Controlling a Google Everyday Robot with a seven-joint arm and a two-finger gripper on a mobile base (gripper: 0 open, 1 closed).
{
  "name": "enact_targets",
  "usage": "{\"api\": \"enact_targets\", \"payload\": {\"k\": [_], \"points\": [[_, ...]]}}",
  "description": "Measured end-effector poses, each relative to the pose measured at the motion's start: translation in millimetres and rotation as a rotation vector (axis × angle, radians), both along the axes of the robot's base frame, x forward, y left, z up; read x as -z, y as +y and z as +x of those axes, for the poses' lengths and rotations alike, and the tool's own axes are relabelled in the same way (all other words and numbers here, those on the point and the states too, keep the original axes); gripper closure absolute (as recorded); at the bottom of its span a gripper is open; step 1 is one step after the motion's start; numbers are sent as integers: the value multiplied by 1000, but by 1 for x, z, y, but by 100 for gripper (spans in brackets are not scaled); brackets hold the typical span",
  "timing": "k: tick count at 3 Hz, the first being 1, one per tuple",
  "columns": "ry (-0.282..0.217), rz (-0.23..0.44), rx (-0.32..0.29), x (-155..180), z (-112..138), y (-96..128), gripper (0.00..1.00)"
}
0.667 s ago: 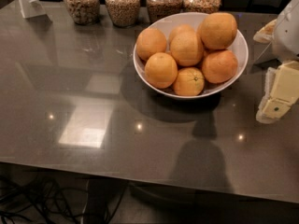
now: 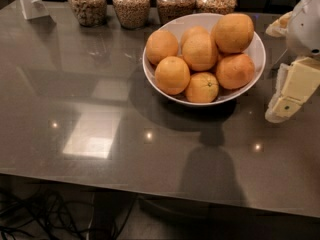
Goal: Pick orange from white bowl
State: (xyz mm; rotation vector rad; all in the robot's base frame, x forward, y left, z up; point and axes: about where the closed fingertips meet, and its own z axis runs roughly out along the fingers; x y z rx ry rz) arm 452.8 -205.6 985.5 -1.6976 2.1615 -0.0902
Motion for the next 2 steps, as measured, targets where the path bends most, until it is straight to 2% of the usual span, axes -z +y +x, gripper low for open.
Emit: {"api": "enact_targets", "payload": {"k": [1, 2], "points": [[-105, 68, 2, -17, 28, 13, 0], [-229, 156, 51, -35, 67, 19, 0]]}}
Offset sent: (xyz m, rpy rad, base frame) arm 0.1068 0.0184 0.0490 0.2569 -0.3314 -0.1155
